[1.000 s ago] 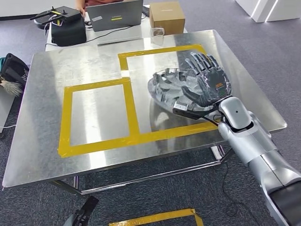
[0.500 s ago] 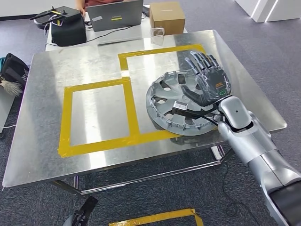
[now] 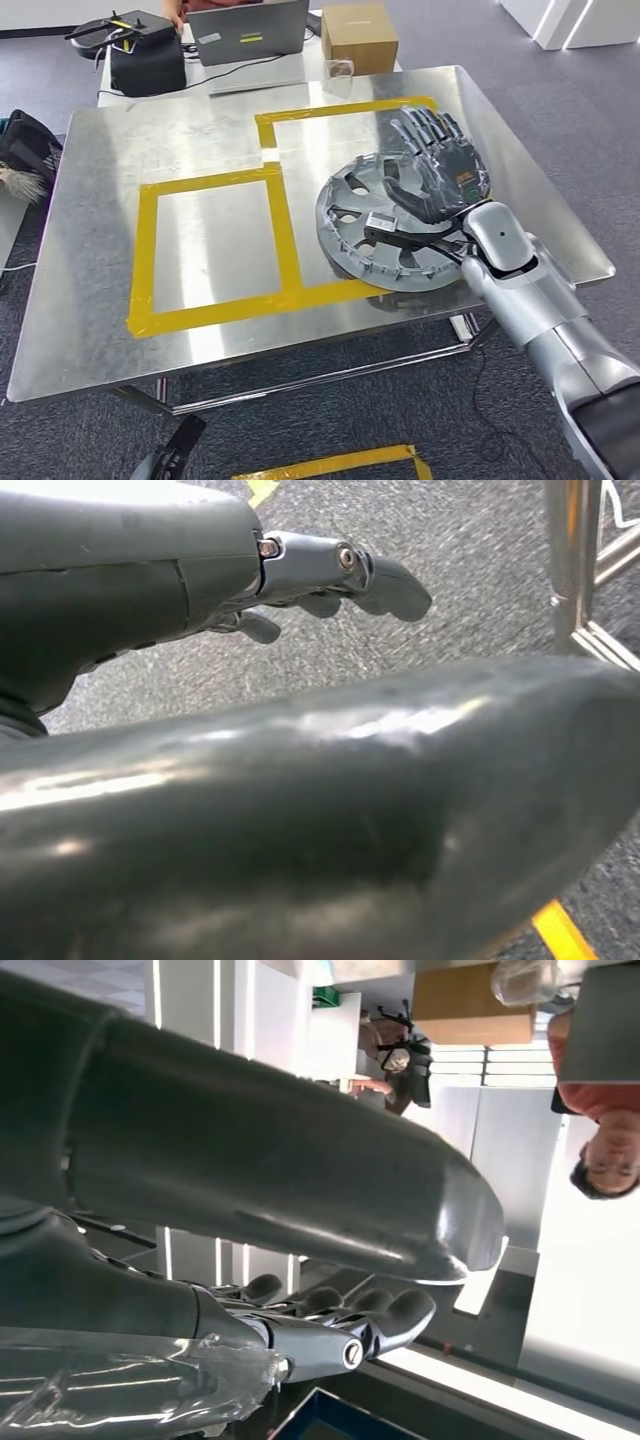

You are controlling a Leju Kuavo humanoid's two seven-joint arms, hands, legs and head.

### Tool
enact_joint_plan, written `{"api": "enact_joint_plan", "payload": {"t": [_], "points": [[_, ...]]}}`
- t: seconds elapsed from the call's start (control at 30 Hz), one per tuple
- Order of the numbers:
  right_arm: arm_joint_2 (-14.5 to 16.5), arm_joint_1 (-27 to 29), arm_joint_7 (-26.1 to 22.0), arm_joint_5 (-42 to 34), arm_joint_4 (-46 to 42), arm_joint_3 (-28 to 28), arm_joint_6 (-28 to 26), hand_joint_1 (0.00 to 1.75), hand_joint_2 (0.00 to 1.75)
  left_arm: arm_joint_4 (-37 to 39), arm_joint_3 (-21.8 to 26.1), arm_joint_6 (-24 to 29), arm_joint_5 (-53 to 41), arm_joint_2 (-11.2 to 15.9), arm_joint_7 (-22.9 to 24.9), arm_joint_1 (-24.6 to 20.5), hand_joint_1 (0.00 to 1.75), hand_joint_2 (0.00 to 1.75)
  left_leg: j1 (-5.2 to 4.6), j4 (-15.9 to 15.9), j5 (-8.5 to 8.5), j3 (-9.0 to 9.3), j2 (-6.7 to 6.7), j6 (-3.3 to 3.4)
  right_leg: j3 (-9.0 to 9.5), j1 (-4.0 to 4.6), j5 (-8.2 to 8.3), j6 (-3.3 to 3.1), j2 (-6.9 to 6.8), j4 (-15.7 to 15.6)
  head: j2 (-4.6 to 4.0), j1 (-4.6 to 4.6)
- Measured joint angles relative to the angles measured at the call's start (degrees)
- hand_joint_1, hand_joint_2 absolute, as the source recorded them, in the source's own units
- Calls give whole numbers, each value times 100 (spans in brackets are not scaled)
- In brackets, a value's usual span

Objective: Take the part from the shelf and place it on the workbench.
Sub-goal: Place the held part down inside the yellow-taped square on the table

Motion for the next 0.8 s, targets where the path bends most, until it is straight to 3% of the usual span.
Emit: {"api": "enact_joint_plan", "payload": {"t": [0.07, 0.1, 0.13, 0.17, 0.27, 0.33, 0.4, 0.43, 0.5, 0.57, 0.6, 0.63, 0.67, 0.7, 0.77, 0.8], "points": [[8, 2, -1, -4, 9, 17, 14, 0, 0, 0, 2, 4, 7, -7, -4, -4, 0, 0, 2, 2, -4, -5, 4, 8, -355, -6, -347, 21, -6, 776, 0, 12], [8, 8, -2, -7, 16, 22, 21, 0, 0, 0, 4, 4, 13, -9, -4, -1, 0, 0, 4, 5, -2, -9, 5, 5, -472, -10, -402, 33, -8, 1020, 0, 14], [10, 10, -3, -11, 22, 28, 27, 0, 0, 0, 5, 6, 17, -9, -4, 2, 0, 0, 7, 11, 3, -14, 6, -2, -486, -14, -339, 43, -11, 1048, 0, 17], [14, 7, -7, -17, 26, 33, 31, 0, 0, 0, 7, 8, 21, -10, -4, 4, 0, 0, 15, 20, 10, -20, 6, -14, -384, -20, -176, 53, -15, 843, 0, 16], [33, -32, -16, -32, 28, 44, 32, 0, 0, 0, 8, 19, 22, -6, -4, -1, 0, 0, 26, 70, 44, -61, 1, -95, 204, -31, 309, 63, -4, -232, 0, 18], [52, -56, -20, -37, 32, 52, 36, 0, 0, 0, 9, 30, 22, 1, -4, 0, 0, 0, 16, 92, 112, -101, -7, -169, 298, -14, 375, 1, 26, -438, 0, 17], [71, -64, -27, -40, 36, 61, 39, 0, 0, 0, 11, 39, 22, 9, -2, 11, 0, 0, 26, 97, 169, -142, -9, -236, 216, -11, 439, -99, 29, -415, 0, 17], [81, -71, -30, -44, 38, 66, 43, 0, 0, 0, 12, 42, 24, 15, 1, 16, 0, 0, 32, 149, 100, -180, 0, -273, 176, -17, 481, -154, 23, -412, 0, 8], [99, -89, -35, -51, 45, 74, 54, 0, 0, 0, 14, 48, 27, 23, 8, 15, 0, 0, 53, 595, -316, -355, 24, -349, 74, -40, 581, -246, 10, -423, 0, -8], [114, -95, -42, -54, 52, 89, 67, 0, 0, 0, 14, 50, 31, 14, 9, 7, 0, 0, 79, 1413, -846, -607, 44, -405, -59, -40, 683, -275, 6, -422, 0, -17], [119, -93, -45, -55, 56, 99, 73, 0, 0, 0, 14, 51, 33, 10, 9, 5, 0, 0, 87, 1735, -988, -676, 49, -418, -127, -40, 734, -270, 3, -421, 0, -18], [120, -91, -47, -56, 60, 110, 78, 0, 0, 0, 15, 52, 36, 9, 9, 5, 0, 0, 91, 1887, -1018, -657, 52, -424, -196, -40, 785, -260, 0, -419, 0, -17], [121, -90, -48, -58, 62, 119, 81, 0, 0, 0, 17, 53, 39, 9, 9, 4, 0, 0, 94, 1820, -945, -526, 53, -423, -261, -42, 834, -244, -2, -417, 0, -18], [121, -92, -48, -59, 62, 123, 83, 0, 0, 0, 20, 55, 42, 10, 9, 1, 0, 0, 96, 1552, -824, -285, 53, -417, -320, -46, 883, -223, -3, -416, 0, -18], [125, -111, -48, -62, 63, 124, 84, 0, 0, 0, 25, 57, 43, 10, 9, -16, 0, 0, 93, 764, -720, 313, 49, -388, -406, -44, 964, -170, -6, -409, 0, -17], [127, -129, -47, -63, 63, 123, 85, 0, 0, 0, 28, 58, 44, 7, 8, -26, 0, 0, 87, 463, -737, 517, 43, -366, -434, -38, 1005, -140, -7, -408, 0, -14]]}}
